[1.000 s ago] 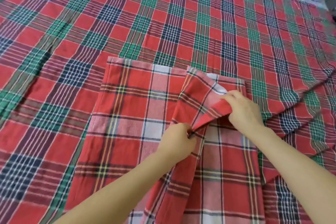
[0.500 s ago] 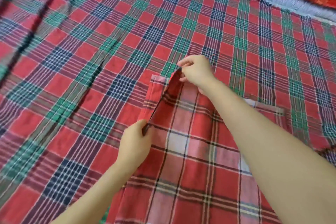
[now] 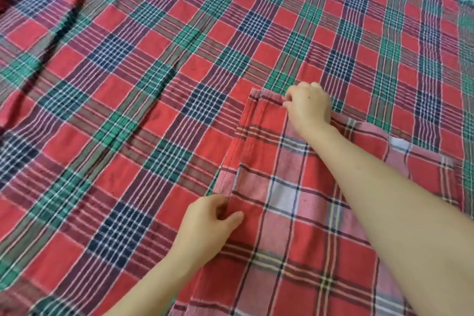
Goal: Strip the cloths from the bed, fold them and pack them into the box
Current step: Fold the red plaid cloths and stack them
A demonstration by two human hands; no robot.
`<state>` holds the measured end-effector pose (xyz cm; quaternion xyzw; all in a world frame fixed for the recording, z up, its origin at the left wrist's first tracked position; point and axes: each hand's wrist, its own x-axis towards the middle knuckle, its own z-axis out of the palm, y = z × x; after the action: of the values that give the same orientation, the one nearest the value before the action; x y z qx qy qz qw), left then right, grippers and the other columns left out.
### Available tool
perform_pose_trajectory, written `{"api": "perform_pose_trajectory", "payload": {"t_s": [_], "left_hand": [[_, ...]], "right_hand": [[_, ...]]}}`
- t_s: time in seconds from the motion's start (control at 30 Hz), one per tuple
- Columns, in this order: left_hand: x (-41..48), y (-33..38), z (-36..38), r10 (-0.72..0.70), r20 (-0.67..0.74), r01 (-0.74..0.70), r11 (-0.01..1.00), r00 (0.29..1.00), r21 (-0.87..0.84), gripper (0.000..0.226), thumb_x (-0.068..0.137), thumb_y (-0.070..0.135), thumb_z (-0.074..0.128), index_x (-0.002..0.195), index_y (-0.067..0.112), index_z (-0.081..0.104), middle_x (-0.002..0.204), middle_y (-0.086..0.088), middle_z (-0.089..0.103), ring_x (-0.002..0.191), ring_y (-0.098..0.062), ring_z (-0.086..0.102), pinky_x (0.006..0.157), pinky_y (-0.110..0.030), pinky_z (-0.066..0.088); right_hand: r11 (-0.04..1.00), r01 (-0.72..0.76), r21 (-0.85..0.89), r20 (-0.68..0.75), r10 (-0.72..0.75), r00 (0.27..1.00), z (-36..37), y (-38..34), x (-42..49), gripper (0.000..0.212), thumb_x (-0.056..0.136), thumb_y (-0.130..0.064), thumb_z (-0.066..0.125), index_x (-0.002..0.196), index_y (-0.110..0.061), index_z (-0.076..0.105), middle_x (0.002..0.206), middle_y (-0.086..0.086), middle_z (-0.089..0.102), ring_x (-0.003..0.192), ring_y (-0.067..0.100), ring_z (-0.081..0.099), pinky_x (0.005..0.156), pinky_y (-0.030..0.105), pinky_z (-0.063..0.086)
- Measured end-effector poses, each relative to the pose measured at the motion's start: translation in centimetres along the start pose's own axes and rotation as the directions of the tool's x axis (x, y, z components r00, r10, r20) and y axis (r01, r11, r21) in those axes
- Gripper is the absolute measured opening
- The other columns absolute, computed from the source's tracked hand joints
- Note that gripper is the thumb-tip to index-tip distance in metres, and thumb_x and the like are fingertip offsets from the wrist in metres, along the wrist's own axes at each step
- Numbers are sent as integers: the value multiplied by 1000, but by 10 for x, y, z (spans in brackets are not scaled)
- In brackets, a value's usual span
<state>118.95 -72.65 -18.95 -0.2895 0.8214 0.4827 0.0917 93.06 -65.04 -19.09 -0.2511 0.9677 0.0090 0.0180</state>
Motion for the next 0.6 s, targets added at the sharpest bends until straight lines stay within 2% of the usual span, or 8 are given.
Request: {"api": "perform_pose_trajectory", "payload": {"t_s": [0.07,0.13,0.17,0.27,0.33,0.43,0.5,0.6], "left_hand": [[-1,-1,-5,30,-40,-31,999,999,-19,39,83,25,69,59,12,41,48,7,32,47,-6,35,50,-19,30],[1,-1,-7,45,-84,-48,998,995,-34,36,84,23,67,64,5,44,54,4,36,49,-8,33,51,-21,28],[2,-2,-7,42,-101,-45,998,994,-32,34,85,23,67,67,2,47,56,2,38,50,-8,32,51,-22,27],[7,-10,-2,-3,-142,1,1000,990,-12,31,86,23,66,67,6,47,57,2,41,52,-10,35,48,-22,26],[9,-14,1,-26,-148,27,1000,989,8,27,86,25,66,71,7,51,59,3,46,54,-11,40,49,-21,27],[8,-16,0,-43,-117,45,999,992,17,20,86,26,66,80,10,57,71,1,57,68,-15,53,57,-23,37],[3,-17,-3,-61,-92,62,998,994,14,16,85,27,66,83,16,55,75,5,57,74,-14,55,59,-26,37],[-24,-21,-7,-97,-49,98,995,994,28,20,84,32,67,79,16,55,65,9,50,61,-3,47,49,-14,31]], "right_hand": [[996,-39,77,-148,50,988,-4,-1,0,14,93,-17,55,97,-11,67,105,7,61,103,29,49,72,34,36],[971,-114,212,-304,177,936,-7,-4,0,13,92,-17,56,93,-9,66,103,6,60,102,28,49,67,31,30],[955,-145,259,-323,227,919,-6,-7,1,13,91,-18,56,92,-9,66,101,5,59,100,28,49,65,30,28],[914,-249,319,-105,295,950,13,-18,9,15,92,-17,53,95,-9,64,92,1,55,97,29,54,65,30,26],[913,-262,311,-5,277,961,23,-21,7,19,93,-14,49,103,-10,64,105,6,57,100,32,55,69,31,31],[945,-150,290,-36,168,985,16,-20,-8,32,94,-10,48,124,-16,56,122,10,54,109,33,54,85,36,40],[940,-82,332,-73,112,991,5,-16,-23,43,91,-4,48,132,-17,49,128,10,51,113,32,52,91,37,41],[930,-44,365,-104,88,991,-7,-5,-65,47,87,0,47,132,-14,48,127,12,52,111,32,53,89,35,40]]}}
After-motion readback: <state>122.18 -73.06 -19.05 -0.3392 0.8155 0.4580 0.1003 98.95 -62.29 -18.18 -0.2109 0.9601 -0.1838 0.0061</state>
